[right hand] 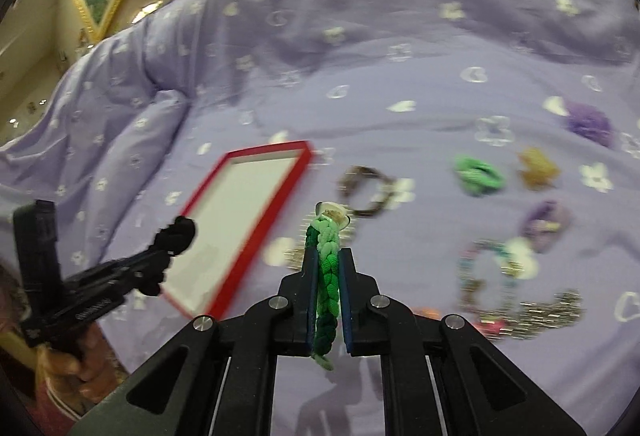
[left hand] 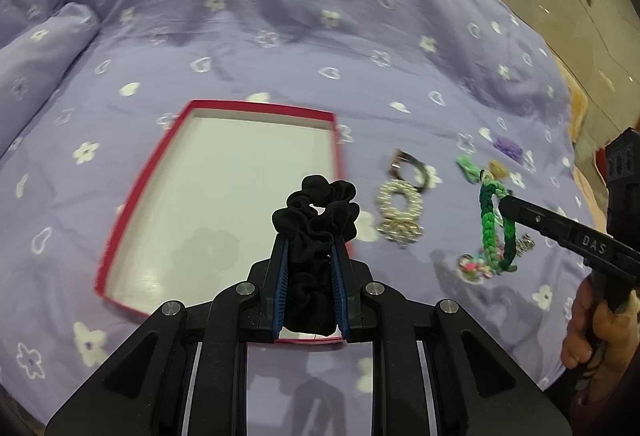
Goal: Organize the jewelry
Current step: 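Carry both items into the red tray and open both tools to release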
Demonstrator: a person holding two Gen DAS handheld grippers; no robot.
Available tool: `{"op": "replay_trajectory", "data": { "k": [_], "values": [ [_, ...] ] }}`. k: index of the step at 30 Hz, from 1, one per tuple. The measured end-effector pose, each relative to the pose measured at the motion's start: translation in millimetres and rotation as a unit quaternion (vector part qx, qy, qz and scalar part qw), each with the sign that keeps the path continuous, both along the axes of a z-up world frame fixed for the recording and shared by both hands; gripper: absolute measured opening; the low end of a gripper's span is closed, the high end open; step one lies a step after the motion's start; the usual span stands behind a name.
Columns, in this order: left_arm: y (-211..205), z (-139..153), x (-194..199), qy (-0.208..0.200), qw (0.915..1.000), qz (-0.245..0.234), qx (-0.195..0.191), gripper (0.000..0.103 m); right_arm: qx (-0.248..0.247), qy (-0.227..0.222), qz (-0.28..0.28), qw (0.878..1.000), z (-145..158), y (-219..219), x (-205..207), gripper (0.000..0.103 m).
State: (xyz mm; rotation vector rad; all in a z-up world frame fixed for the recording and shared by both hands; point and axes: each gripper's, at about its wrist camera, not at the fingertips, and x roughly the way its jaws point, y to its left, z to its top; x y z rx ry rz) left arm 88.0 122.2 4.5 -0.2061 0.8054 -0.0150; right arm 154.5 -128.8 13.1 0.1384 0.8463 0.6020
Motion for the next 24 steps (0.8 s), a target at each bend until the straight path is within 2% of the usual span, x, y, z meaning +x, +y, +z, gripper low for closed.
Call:
{"op": "replay_trajectory", "data": {
  "k": [14,24],
  "values": [
    [63,-12,-8,0.01,0.9984,0.056,0.005,0.018,0.015,0.023,0.094,0.995,-13,117,-7,0.009],
    [80,-39,13,0.043,0.9971,0.063,0.004,0.018,0.004,0.054,0.118,0.992,-41,160,4,0.009]
  ]
}}
